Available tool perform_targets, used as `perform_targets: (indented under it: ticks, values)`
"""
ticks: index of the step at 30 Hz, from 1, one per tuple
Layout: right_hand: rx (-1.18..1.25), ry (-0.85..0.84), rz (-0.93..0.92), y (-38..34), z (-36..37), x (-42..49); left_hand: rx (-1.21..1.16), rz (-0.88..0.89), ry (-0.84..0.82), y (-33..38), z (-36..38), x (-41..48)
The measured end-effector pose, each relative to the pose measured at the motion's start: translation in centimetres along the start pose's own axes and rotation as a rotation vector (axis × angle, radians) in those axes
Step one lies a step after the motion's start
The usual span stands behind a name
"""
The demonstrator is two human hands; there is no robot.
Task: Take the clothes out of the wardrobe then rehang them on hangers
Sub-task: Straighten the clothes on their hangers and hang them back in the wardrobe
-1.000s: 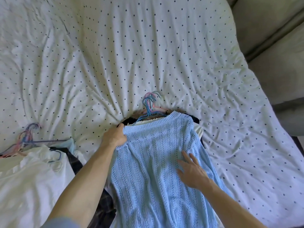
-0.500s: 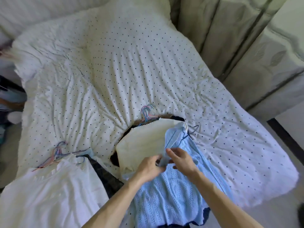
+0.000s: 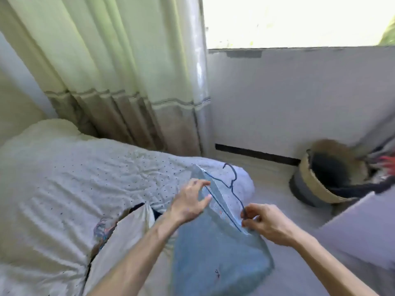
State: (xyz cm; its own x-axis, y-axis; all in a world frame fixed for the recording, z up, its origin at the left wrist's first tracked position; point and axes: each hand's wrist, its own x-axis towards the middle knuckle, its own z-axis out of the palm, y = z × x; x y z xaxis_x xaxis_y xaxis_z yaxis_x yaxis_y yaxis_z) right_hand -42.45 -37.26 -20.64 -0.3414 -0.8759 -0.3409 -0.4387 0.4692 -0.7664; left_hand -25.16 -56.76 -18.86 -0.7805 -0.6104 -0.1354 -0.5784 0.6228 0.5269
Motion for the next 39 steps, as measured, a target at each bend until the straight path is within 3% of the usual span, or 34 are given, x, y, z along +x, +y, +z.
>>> perform_targets:
  ticks: [3, 6, 10, 17, 23, 28, 31, 34, 39]
  values:
    - [-0.064, 0.122, 0.008, 1.8, -6.7, -6.9, 0.146, 0.349, 0.021, 10.0, 0.2, 3.3]
    - [-0.041, 0.274, 0.036, 3.6, -11.4, -13.7, 0.225, 0.636, -0.167, 20.6, 2.2, 4.4]
    - [0.025, 0.524, 0.157, 7.1, -15.6, -22.0, -0.148, 0.704, -0.398, 32.0, 6.0, 3.9]
    - [0.128, 1.051, 0.441, 14.7, -16.8, -33.0, -0.096, 0.922, -0.622, 43.9, 14.9, 3.4]
    - [0.107, 1.305, 0.738, 18.4, -13.8, -38.5, -0.104, 1.047, -0.761, 52.0, 20.2, 3.7]
    - [-0.142, 1.548, 0.948, 19.8, -12.7, -40.7, -0.121, 1.199, -0.85, 58.6, 22.6, 2.2]
    - [-0.322, 1.588, 1.072, 19.5, -12.1, -42.2, -0.172, 1.306, -0.925, 62.1, 24.0, 0.7]
    - [-0.384, 1.52, 1.242, 18.6, -10.8, -43.9, -0.139, 1.417, -0.968, 64.4, 25.9, -1.3]
    - [0.028, 1.284, 1.299, 17.4, -8.3, -44.8, -0.019, 1.611, -1.036, 66.3, 29.0, -4.6]
